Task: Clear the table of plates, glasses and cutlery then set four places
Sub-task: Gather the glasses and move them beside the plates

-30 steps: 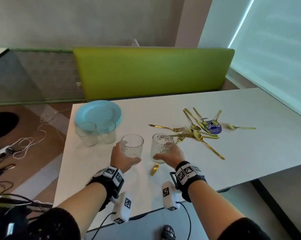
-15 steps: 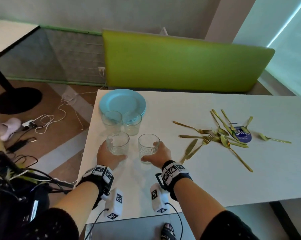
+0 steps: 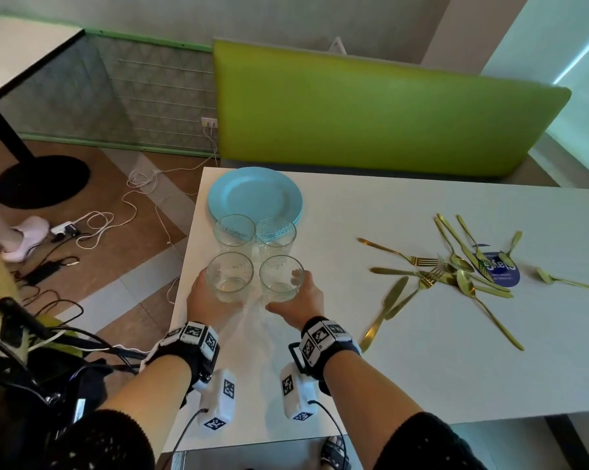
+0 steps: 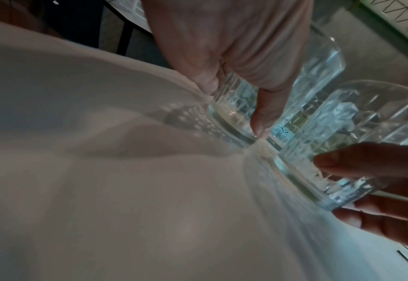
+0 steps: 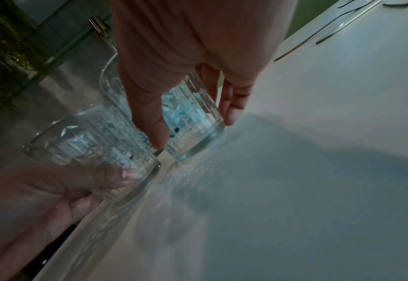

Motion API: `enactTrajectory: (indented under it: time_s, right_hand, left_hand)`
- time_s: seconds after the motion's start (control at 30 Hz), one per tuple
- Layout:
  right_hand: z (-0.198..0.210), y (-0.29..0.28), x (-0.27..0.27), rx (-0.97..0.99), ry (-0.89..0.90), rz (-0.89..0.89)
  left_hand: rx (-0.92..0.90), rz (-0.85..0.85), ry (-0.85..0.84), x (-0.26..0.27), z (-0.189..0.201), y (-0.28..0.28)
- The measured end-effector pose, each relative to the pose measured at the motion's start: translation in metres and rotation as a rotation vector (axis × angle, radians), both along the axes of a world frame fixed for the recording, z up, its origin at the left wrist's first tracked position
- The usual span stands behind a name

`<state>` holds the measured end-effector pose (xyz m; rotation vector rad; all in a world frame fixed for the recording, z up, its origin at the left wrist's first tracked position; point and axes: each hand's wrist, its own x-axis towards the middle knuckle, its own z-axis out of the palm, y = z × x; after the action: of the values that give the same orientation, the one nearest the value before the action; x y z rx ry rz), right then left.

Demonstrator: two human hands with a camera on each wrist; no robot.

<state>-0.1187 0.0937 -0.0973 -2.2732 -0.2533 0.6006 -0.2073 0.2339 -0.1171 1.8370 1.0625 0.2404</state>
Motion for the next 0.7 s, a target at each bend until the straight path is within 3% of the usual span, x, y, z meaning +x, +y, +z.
enactTrajectory:
  time_s: [0.7]
  right_hand:
    - [0.005,0.012,0.008,-0.038,0.096,-0.001]
  left_hand:
    - [-0.036,-0.01,-0.032,0.009,-0.001,0.006]
